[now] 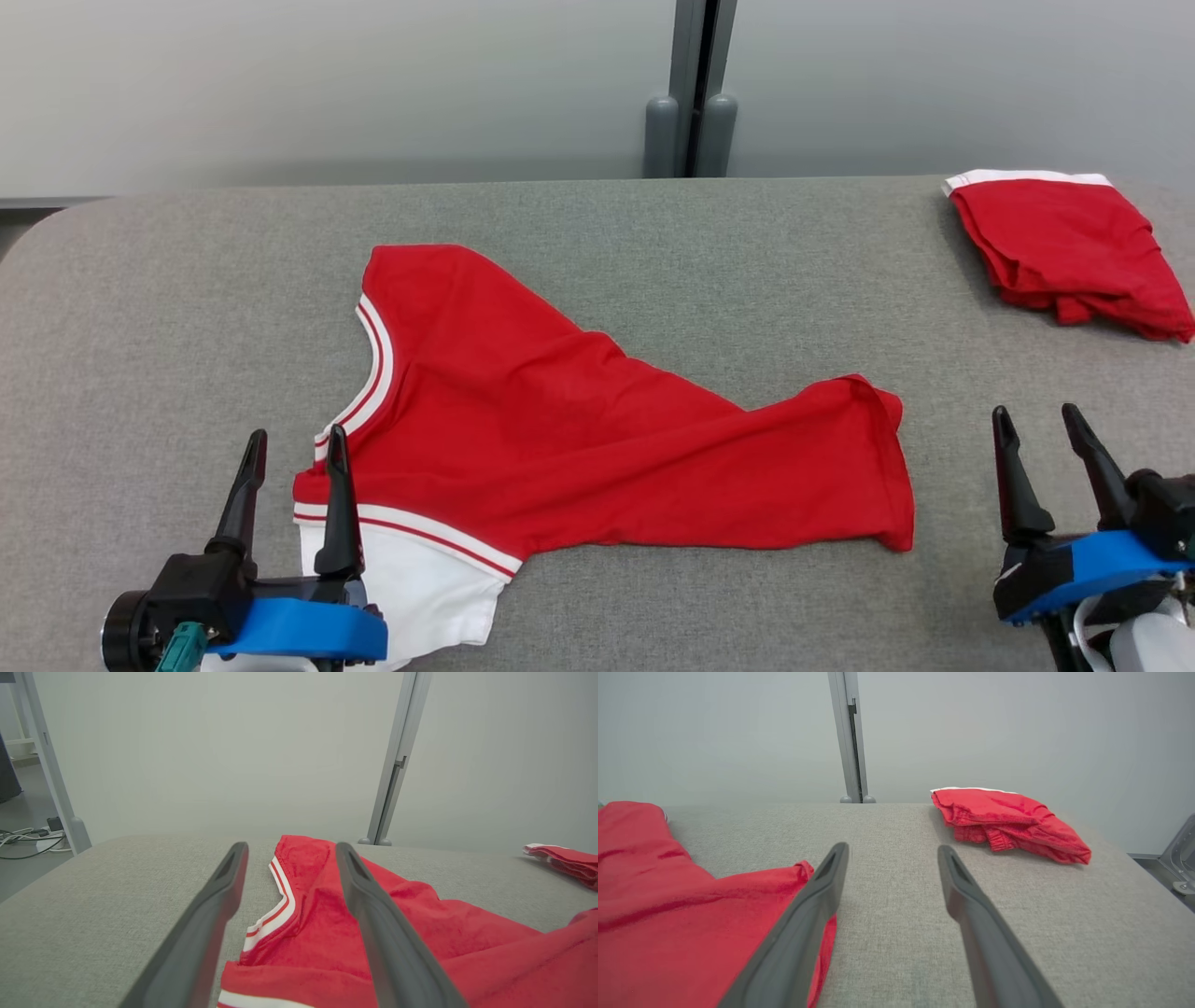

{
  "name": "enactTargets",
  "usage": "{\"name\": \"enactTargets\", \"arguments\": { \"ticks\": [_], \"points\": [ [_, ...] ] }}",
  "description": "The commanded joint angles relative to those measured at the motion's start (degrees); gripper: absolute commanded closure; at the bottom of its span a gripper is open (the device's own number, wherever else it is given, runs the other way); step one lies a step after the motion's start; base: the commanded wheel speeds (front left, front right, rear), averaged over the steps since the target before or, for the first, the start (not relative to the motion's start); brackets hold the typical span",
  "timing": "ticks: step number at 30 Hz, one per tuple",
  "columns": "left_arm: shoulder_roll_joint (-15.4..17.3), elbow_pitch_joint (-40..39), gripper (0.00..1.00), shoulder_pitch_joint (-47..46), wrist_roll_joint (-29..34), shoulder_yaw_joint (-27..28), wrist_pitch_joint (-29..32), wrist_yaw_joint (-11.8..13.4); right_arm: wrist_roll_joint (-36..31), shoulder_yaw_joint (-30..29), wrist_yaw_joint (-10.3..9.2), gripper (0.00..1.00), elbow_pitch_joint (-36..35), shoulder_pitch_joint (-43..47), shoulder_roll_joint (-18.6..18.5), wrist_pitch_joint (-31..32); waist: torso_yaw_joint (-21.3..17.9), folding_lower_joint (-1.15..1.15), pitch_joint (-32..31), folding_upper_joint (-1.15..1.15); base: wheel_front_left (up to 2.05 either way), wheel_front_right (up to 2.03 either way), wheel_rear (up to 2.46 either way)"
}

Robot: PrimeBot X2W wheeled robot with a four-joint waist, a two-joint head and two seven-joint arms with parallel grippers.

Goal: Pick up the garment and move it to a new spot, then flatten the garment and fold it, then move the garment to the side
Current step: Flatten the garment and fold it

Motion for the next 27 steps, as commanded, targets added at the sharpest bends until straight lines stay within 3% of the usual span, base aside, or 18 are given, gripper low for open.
{"name": "enactTargets", "arguments": {
  "ticks": [1, 13, 27],
  "points": [
    [-0.1, -0.3, 0.00, 0.5, 0.3, 0.3, -0.3, 0.2, -0.6, -0.1, 0.03, 0.00, -1.7, 1.5, 0.6, -0.2, -0.5, 0.00, -0.5, 0.00, 0.00, 0.00, 0.00],
    [-0.1, 0.2, 0.00, 2.8, 1.4, 1.4, -0.3, -0.4, -4.5, 2.6, 0.03, 0.00, -13.2, 11.9, 6.5, -0.2, -0.7, 0.00, -3.5, 0.00, 0.00, 0.00, 0.00],
    [-0.1, -0.6, 0.00, 4.7, 1.7, 1.4, -0.3, 0.2, -7.9, 3.1, 0.03, 0.00, -13.1, 15.8, 8.6, -0.2, -0.4, 0.00, -4.6, 0.00, 0.00, 0.00, 0.00]
  ]
}}
